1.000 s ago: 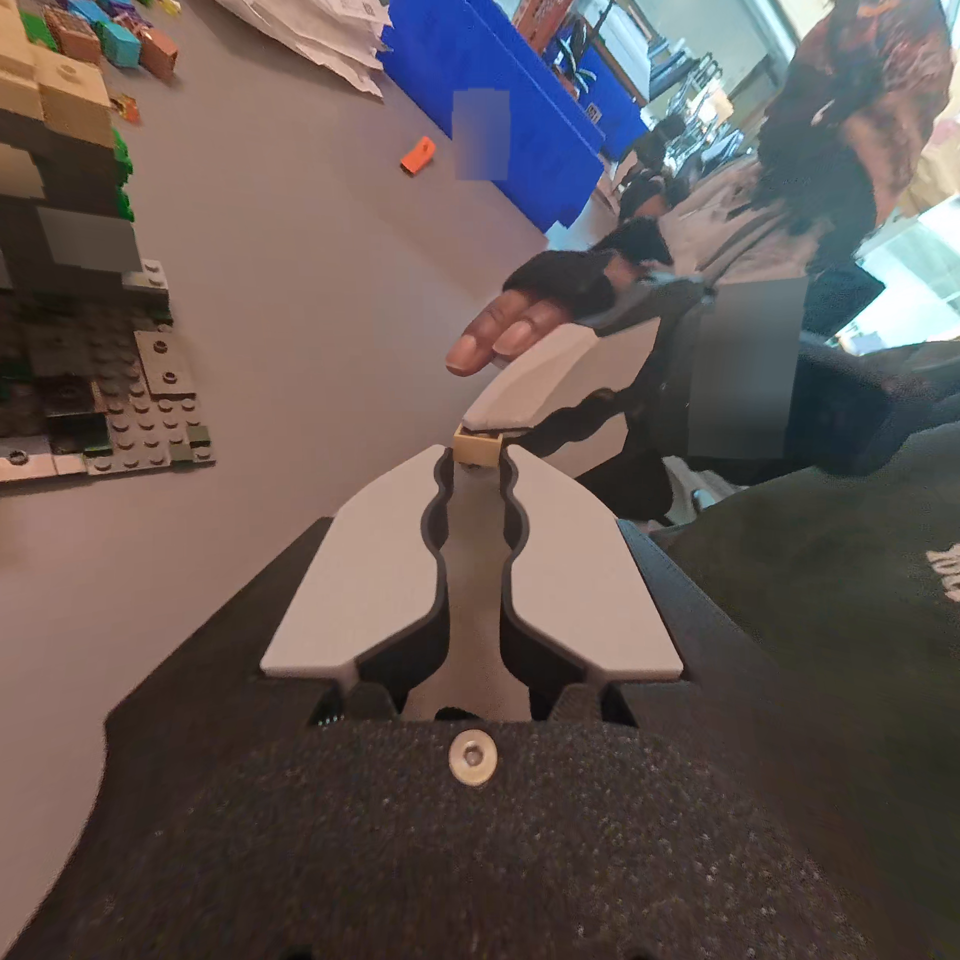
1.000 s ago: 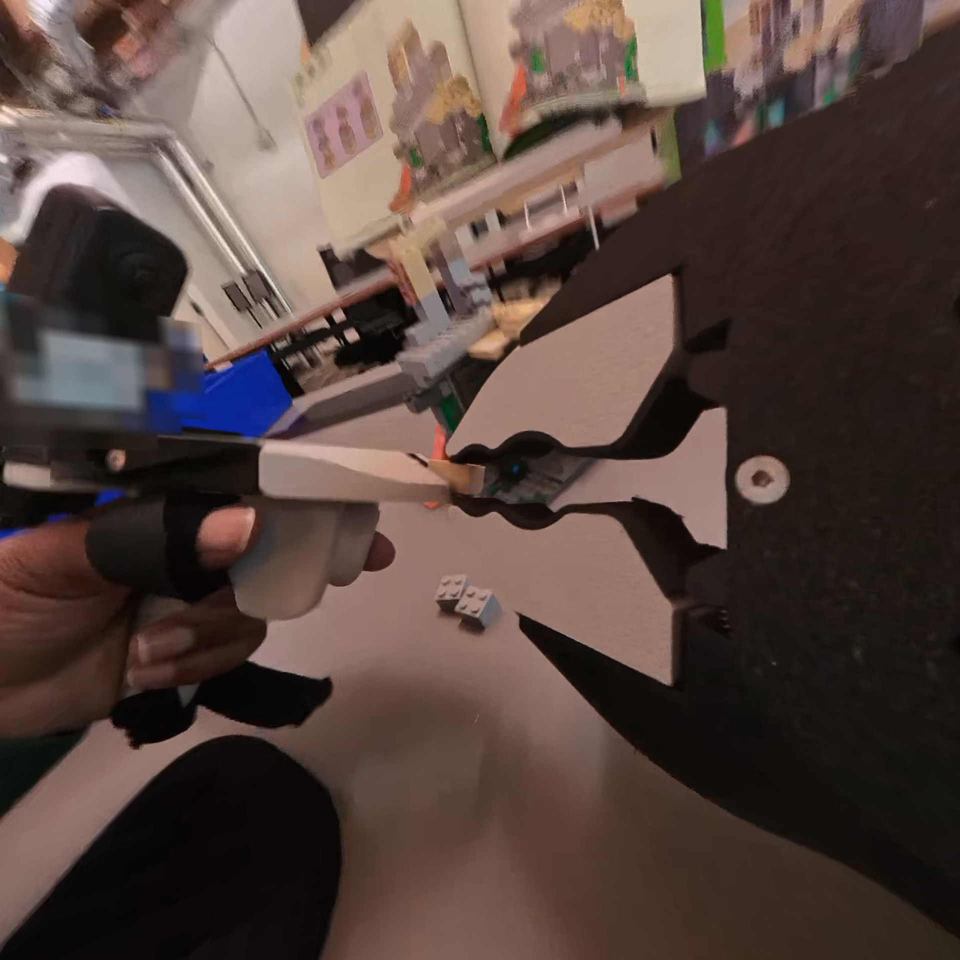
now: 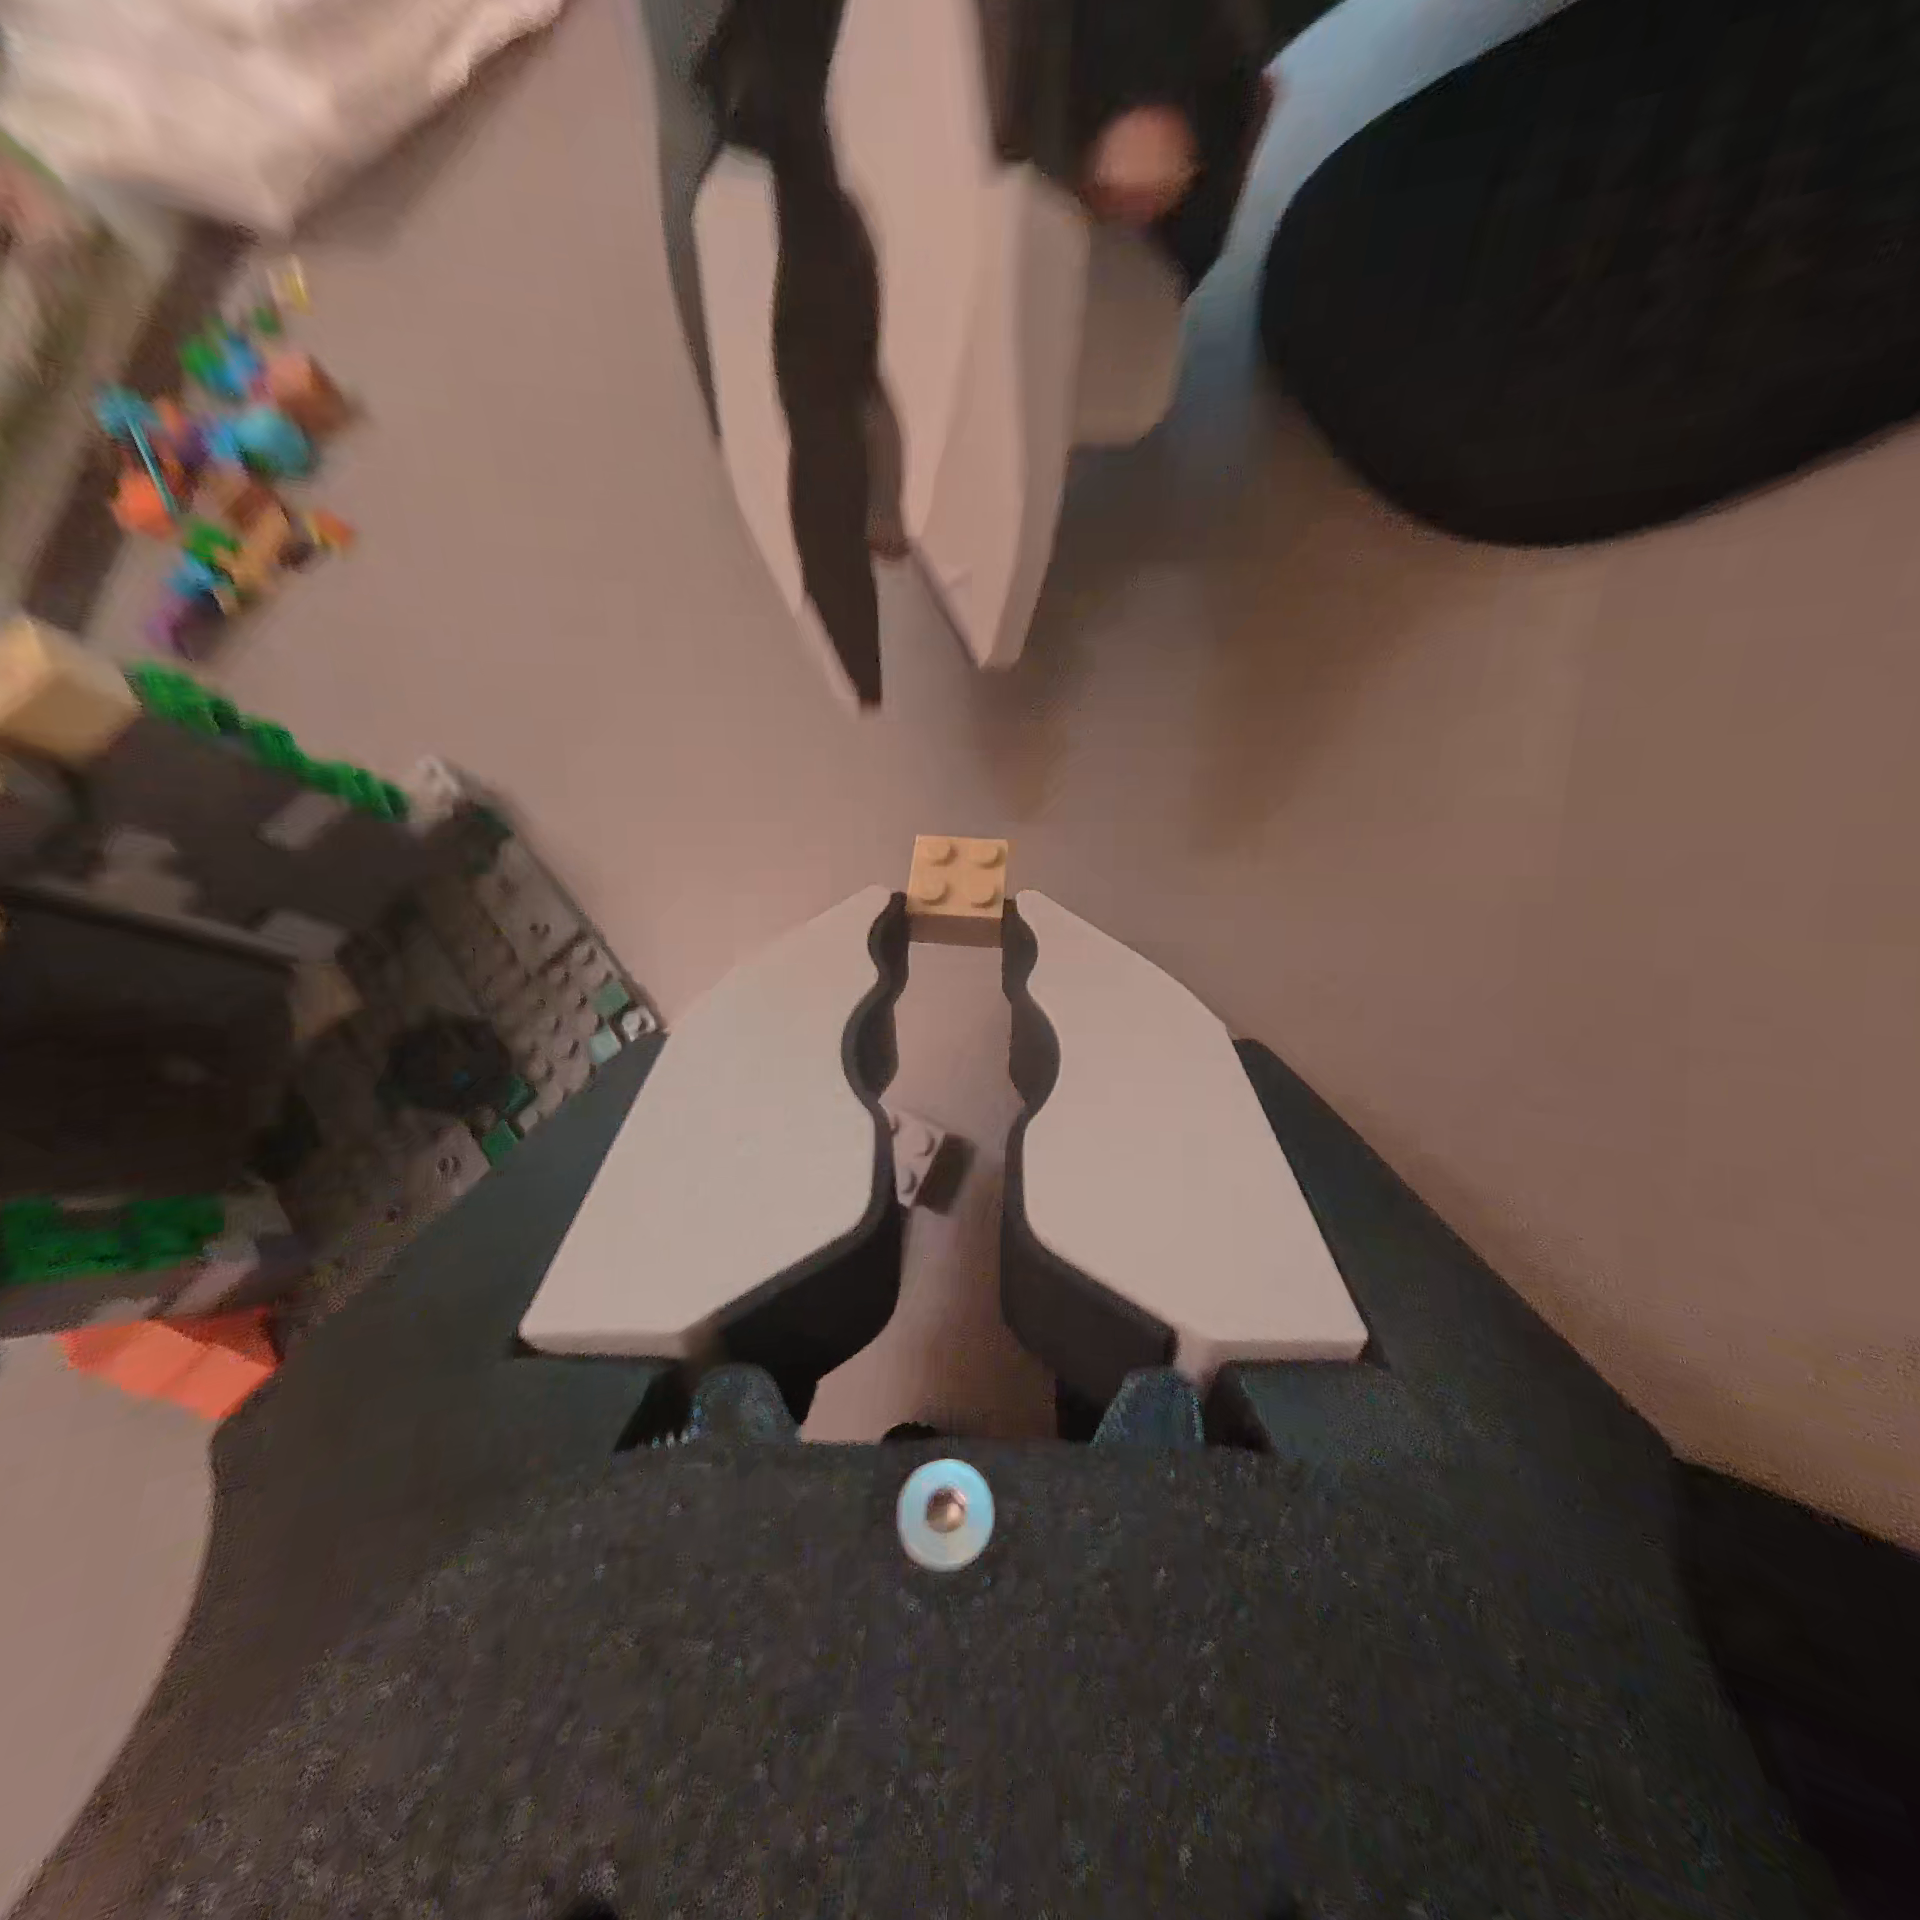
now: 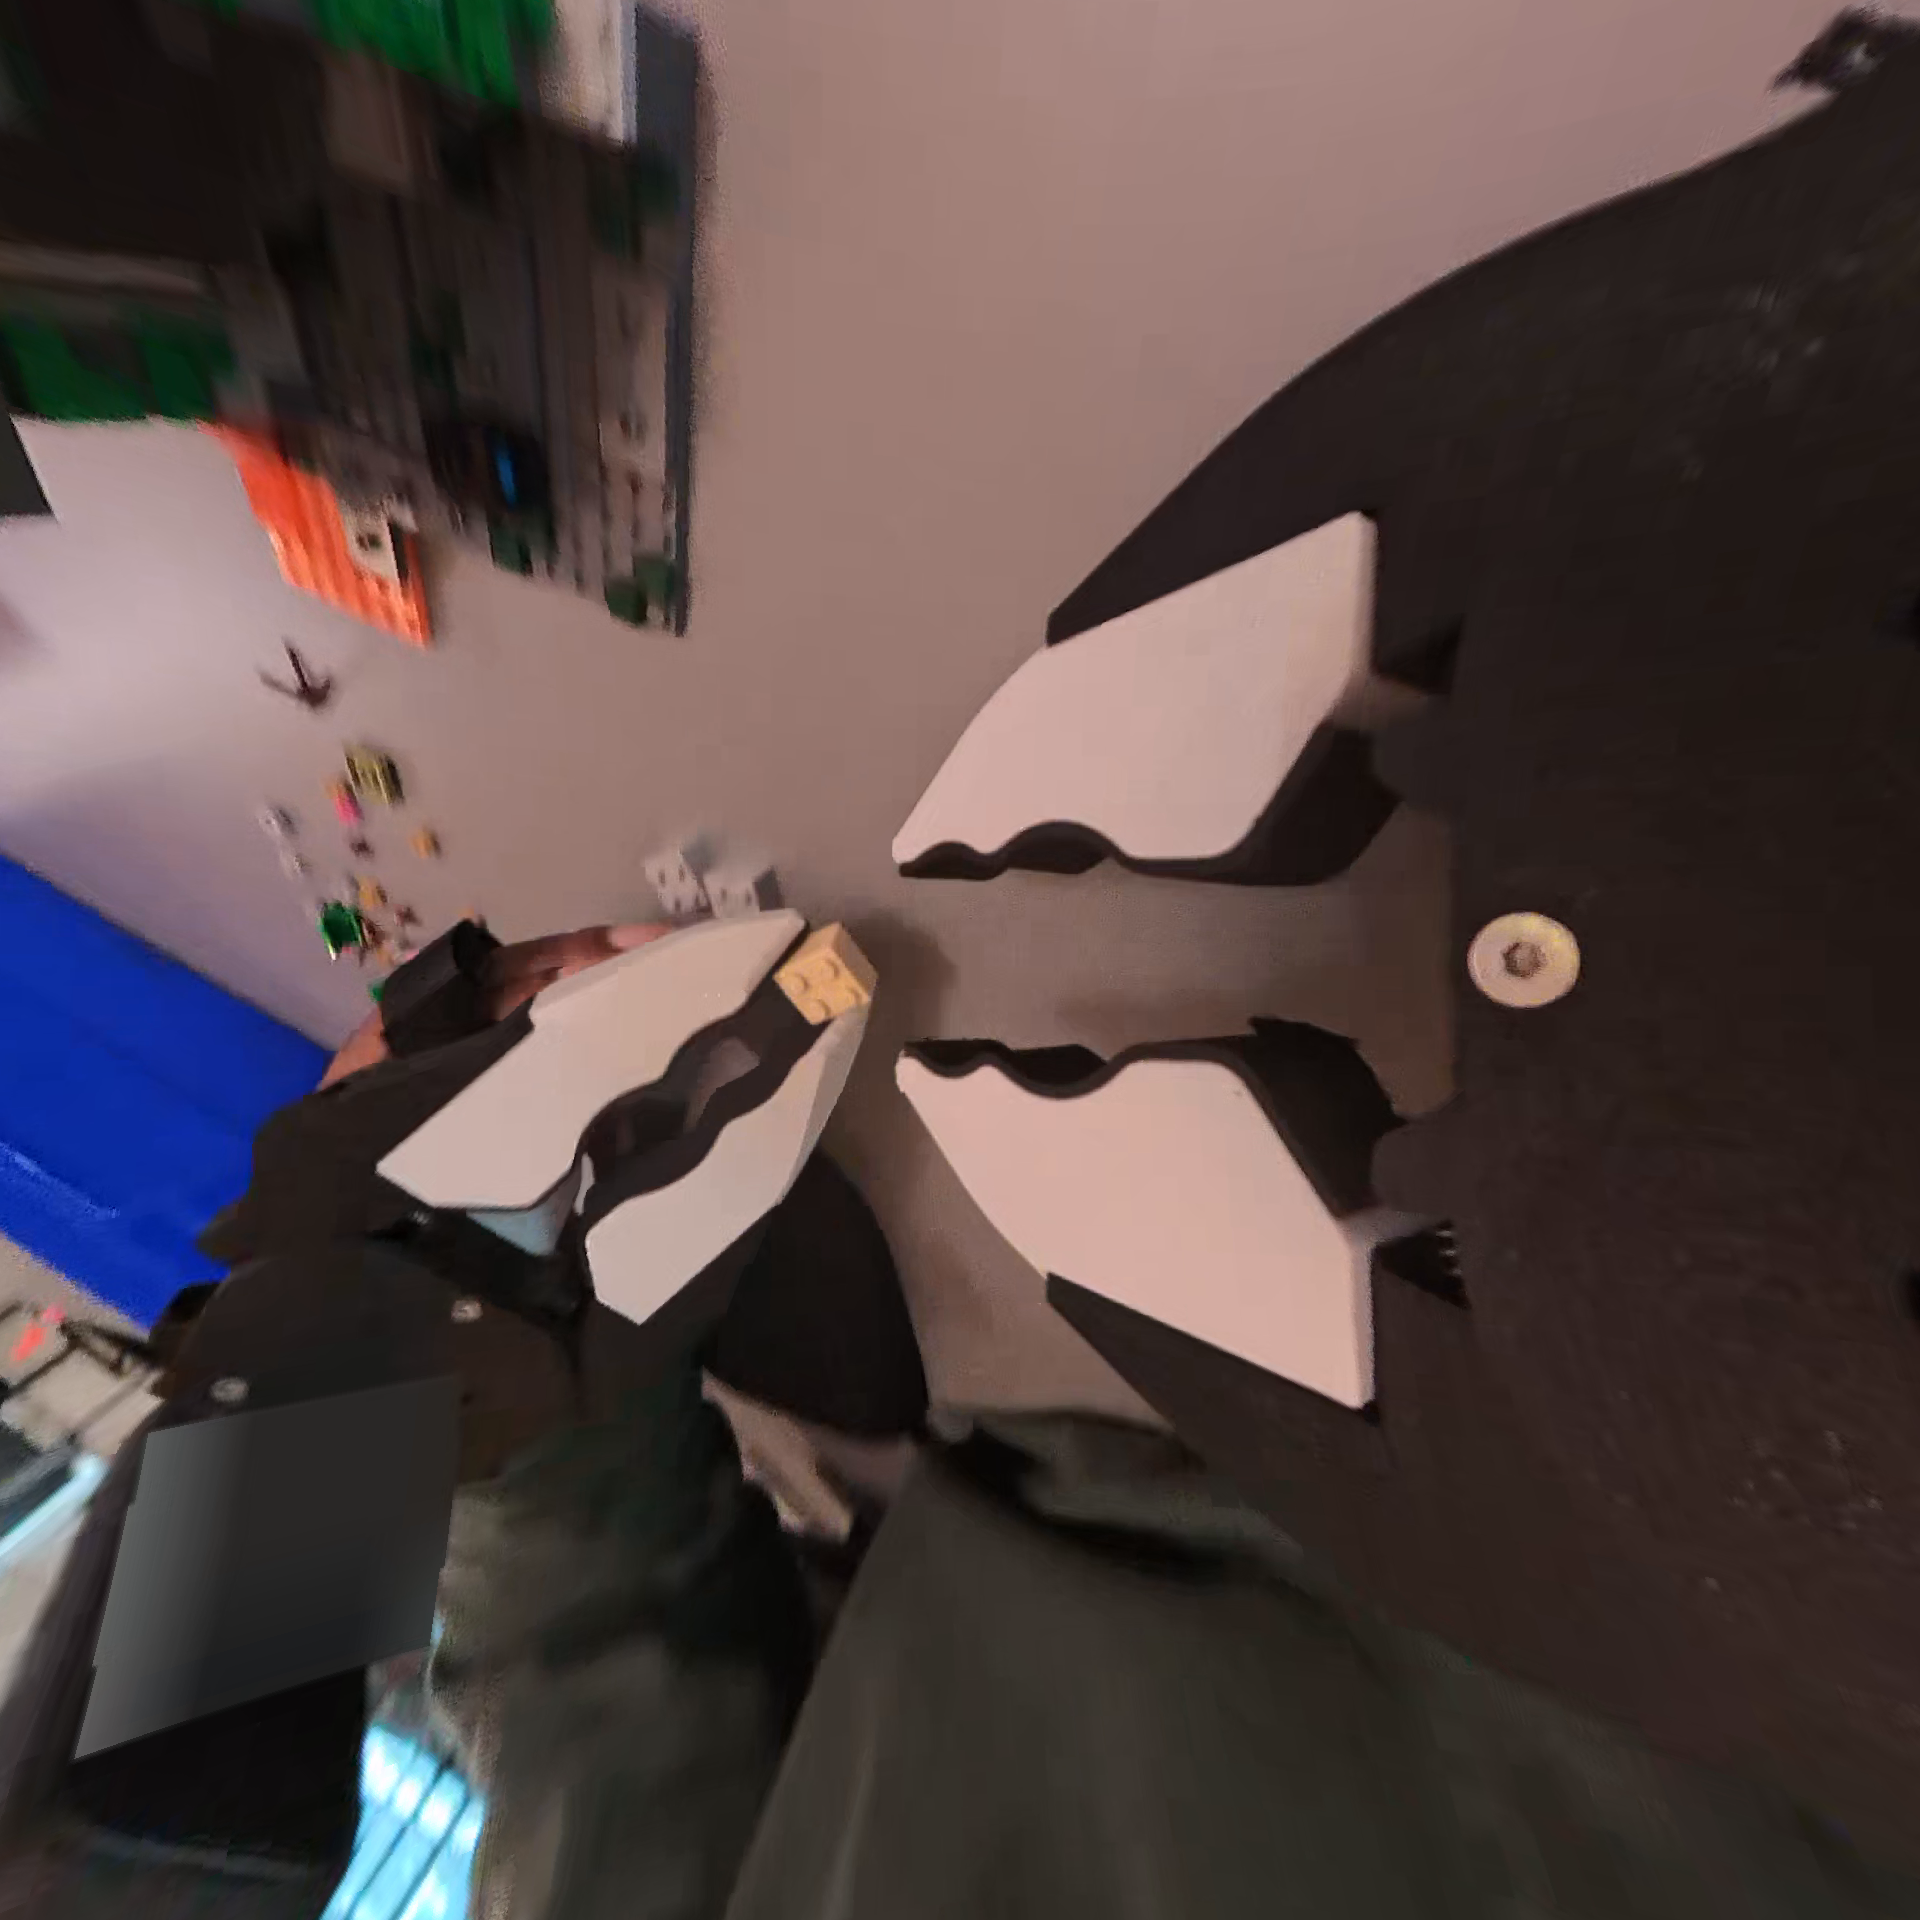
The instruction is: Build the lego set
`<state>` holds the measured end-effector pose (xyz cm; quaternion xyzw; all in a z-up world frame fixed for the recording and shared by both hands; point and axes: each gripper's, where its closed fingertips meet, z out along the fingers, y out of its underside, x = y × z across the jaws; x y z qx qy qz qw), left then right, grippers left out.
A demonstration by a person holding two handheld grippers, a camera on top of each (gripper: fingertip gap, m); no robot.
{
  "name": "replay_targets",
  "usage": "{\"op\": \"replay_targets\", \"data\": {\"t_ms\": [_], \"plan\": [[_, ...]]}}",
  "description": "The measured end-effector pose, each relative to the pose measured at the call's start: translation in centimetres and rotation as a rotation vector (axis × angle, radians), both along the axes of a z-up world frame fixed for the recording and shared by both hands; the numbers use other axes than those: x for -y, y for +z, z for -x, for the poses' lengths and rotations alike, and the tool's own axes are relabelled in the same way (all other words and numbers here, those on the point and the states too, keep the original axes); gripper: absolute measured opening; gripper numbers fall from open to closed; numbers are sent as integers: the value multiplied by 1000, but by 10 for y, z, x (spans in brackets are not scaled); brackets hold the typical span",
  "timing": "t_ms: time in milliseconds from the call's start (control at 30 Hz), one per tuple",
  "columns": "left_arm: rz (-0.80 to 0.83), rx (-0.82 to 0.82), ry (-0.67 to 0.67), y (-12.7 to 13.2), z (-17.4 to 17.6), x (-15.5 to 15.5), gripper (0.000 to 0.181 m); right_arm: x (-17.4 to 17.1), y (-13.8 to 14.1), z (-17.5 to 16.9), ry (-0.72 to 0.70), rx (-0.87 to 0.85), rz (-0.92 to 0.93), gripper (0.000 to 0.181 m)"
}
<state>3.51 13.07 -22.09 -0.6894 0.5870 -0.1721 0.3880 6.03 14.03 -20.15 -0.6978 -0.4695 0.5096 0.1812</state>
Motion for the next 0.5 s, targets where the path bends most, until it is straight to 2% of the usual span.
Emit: {"op": "replay_targets", "data": {"t_ms": [67,233,500], "plan": [[73,-39,34,-13,1,-10,17,-7,-5,-7,-48,27,-82,29],[121,-114,40,-29,-8,-26,17,-12,-25,-24,-82,149,-302,29],[161,-112,46,-30,-13,-35,21,-10,-20,-29,-126,96,-297,27]]}}
